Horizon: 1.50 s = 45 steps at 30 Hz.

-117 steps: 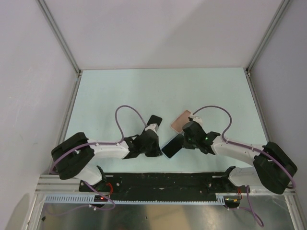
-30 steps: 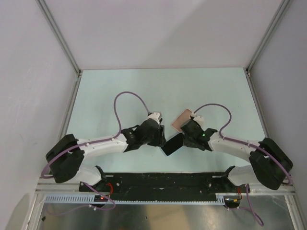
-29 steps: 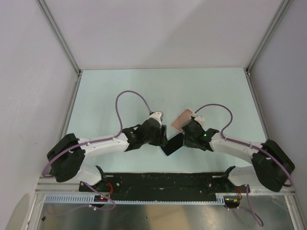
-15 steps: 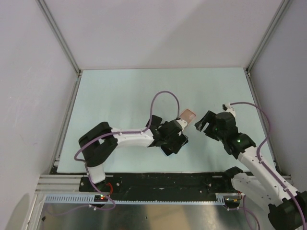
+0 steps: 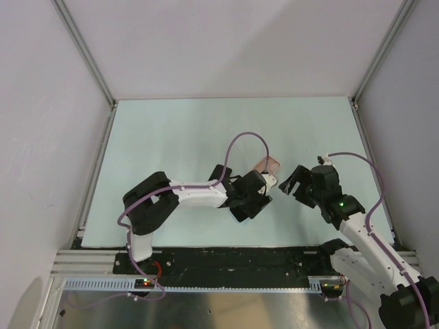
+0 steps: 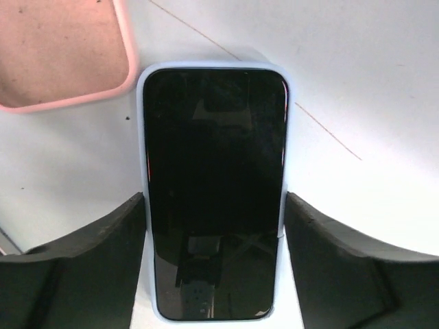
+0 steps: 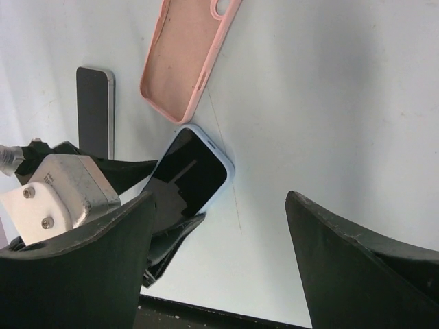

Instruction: Put the phone into the phone case

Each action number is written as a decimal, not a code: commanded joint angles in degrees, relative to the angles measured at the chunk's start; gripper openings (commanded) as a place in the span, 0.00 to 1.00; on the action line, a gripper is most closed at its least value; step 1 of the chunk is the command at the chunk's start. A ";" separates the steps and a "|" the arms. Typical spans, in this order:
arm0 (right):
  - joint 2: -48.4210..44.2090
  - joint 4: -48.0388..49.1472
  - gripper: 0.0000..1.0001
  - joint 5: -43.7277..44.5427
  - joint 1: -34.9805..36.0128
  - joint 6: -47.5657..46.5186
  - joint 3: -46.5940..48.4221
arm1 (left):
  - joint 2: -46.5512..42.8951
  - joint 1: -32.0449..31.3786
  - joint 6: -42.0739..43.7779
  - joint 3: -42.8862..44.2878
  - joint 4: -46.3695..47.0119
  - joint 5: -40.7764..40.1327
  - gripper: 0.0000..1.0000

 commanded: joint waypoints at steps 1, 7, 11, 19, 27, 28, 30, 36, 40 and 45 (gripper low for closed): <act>-0.14 1.57 0.81 -1.71 -0.55 -1.18 0.22 | 3.11 0.77 0.55 -0.14 -1.16 6.06 0.64; 0.23 1.80 0.81 -1.88 -0.63 -1.36 0.16 | -1.25 1.59 -1.19 -2.40 -1.09 8.17 0.33; 0.71 2.18 0.81 -1.95 -0.66 -1.47 0.22 | -7.51 2.39 -2.26 -5.12 -1.09 7.29 0.27; 2.67 3.81 0.80 -2.12 -0.65 -1.53 -0.08 | -20.26 6.04 -5.51 -10.39 -1.54 0.43 0.22; 6.81 6.99 0.80 -3.80 -0.50 -1.52 -0.47 | -28.01 16.65 -4.61 -9.68 -6.95 -7.34 0.23; 7.37 7.67 0.80 -4.03 -0.36 -1.54 -0.48 | -27.95 19.09 -4.78 -9.36 -7.19 -8.42 0.23; 8.74 8.99 0.80 -4.57 -0.16 -1.69 -0.44 | -26.94 23.25 -5.22 -8.60 -7.23 -9.56 0.22; 15.67 11.39 0.78 -4.09 0.00 -2.40 1.30 | -21.35 31.49 -3.42 -5.63 -6.52 -12.41 0.23; 20.33 11.00 0.77 -0.66 0.61 -2.45 3.90 | -17.15 34.05 -3.37 -4.85 -4.48 -11.49 0.25; 25.85 10.47 0.75 4.15 1.56 -1.86 8.02 | -13.48 36.22 -3.83 -5.69 -2.56 -11.12 0.26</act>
